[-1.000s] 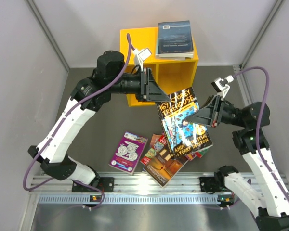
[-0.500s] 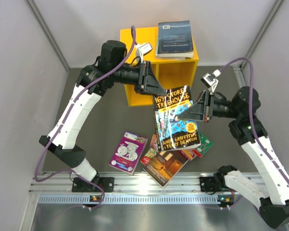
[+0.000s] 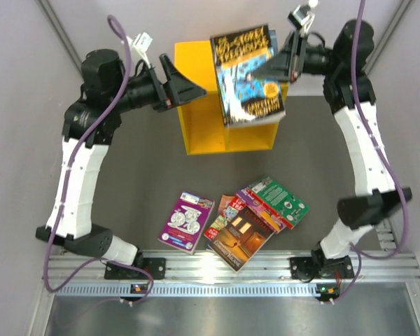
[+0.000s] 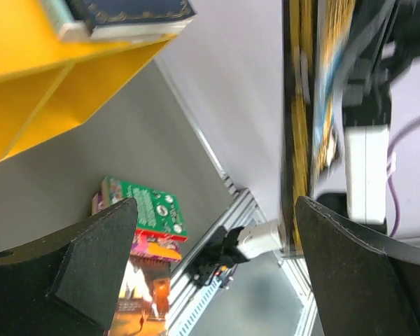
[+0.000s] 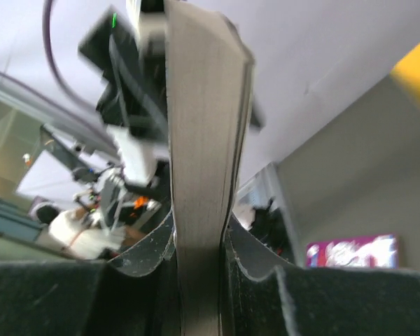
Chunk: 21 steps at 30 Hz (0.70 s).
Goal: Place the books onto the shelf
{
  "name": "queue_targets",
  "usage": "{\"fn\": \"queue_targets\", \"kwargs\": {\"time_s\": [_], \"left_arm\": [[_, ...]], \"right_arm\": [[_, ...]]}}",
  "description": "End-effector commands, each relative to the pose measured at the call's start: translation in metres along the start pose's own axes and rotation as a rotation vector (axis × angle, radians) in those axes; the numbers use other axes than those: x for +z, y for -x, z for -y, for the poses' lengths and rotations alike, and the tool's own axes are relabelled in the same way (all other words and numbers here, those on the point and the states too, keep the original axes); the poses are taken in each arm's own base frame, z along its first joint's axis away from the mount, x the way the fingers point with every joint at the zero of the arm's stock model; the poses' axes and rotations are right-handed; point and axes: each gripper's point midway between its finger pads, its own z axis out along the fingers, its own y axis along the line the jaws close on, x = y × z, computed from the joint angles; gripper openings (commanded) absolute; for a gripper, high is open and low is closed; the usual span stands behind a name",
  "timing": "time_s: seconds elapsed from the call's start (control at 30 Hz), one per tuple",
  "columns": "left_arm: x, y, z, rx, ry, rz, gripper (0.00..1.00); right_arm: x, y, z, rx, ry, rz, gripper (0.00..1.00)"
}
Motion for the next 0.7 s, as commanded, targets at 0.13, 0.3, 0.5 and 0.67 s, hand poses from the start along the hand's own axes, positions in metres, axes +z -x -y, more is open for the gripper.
{"fn": "queue_targets", "kwargs": {"time_s": [0.13,0.3,0.5,0.67], "left_arm": [[-0.04,-0.035,-0.018,-0.009,0.119,0.034,0.98],[-0.042,-0.044,-0.025,-0.027,0.131,0.032,0.97],[-0.03,-0.047,-0.036,-0.045,0.136,0.0,0.96],[-0.017,-0.046,-0.043,-0.069,0.125,-0.027,0.94]], "right_arm": [[-0.05,0.148,-0.018,-0.204,0.108,0.294,0.0],[-0.079,0.178,0.05,-0.185,-0.013,0.4,0.0],[-0.063,0.182,0.076,-0.181,-0.022,0.4,0.0],[-0.044,0.183,0.085,-0.186,-0.024,0.413,0.0]]}}
